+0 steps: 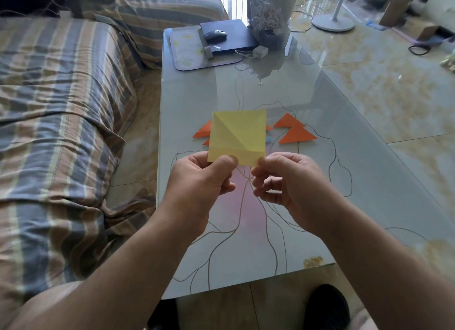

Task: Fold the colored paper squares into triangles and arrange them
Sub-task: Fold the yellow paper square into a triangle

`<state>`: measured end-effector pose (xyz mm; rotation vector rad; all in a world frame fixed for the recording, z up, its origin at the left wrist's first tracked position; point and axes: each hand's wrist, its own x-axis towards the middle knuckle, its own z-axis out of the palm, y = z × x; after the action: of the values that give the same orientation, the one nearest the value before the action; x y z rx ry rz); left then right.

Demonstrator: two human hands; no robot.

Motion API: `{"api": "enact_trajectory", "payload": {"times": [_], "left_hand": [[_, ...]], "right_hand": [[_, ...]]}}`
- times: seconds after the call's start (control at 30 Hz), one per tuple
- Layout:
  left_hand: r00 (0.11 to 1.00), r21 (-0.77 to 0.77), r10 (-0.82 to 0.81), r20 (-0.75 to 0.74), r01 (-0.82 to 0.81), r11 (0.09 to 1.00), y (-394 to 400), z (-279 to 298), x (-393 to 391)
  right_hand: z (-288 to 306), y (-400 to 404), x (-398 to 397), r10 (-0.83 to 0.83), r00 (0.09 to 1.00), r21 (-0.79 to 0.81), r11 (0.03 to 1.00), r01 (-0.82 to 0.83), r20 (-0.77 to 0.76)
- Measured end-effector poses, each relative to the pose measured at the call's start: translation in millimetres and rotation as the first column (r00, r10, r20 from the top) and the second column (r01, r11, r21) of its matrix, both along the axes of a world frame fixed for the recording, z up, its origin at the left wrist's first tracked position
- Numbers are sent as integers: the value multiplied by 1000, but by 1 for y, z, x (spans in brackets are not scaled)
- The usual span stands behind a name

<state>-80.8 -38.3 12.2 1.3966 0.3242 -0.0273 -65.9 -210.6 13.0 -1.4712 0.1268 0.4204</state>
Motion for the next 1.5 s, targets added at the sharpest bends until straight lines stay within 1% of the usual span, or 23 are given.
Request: {"api": "enact_trajectory", "payload": {"times": [0.13,0.23,0.33,0.5,0.7,0.77,0.93,1.1,1.27,1.37,1.5], "left_hand": [[999,-5,-51,-20,51,999,0,-1,-1],[996,-31,-79,-33,78,996,-1,-1,-1],[994,-85,-99,-45,95,992,-4,0,-5],[990,-112,-104,-90,94,989,-12,-2,-8],[990,-110,-131,-59,124,986,-12,-2,-10],[990,-116,-128,-67,119,986,-14,-3,-11],[994,-117,-57,-94,46,992,-15,-5,-9],[993,-135,-79,-93,66,989,-13,-4,-9],[991,-168,-50,-122,29,985,-6,-3,-5],[990,-169,-68,-126,46,985,-5,-3,-6],[993,-146,-46,-111,29,989,-3,-3,-3]], "right_hand": [[-1,2,-2,38,999,-28,999,-38,3],[-4,4,-4,-4,999,-19,1000,5,39],[-6,6,-4,-49,997,17,999,48,64],[-7,7,-6,-40,997,68,997,36,69],[-11,10,-7,-76,990,51,996,70,121],[-13,11,-8,-87,988,52,995,81,128],[-13,9,-5,-108,983,39,994,103,146],[-13,10,-5,-122,981,35,992,118,149],[-11,11,-5,-133,977,27,991,131,166],[-11,11,-5,-141,976,28,990,138,168],[-10,12,-5,-136,972,19,991,135,192]]}}
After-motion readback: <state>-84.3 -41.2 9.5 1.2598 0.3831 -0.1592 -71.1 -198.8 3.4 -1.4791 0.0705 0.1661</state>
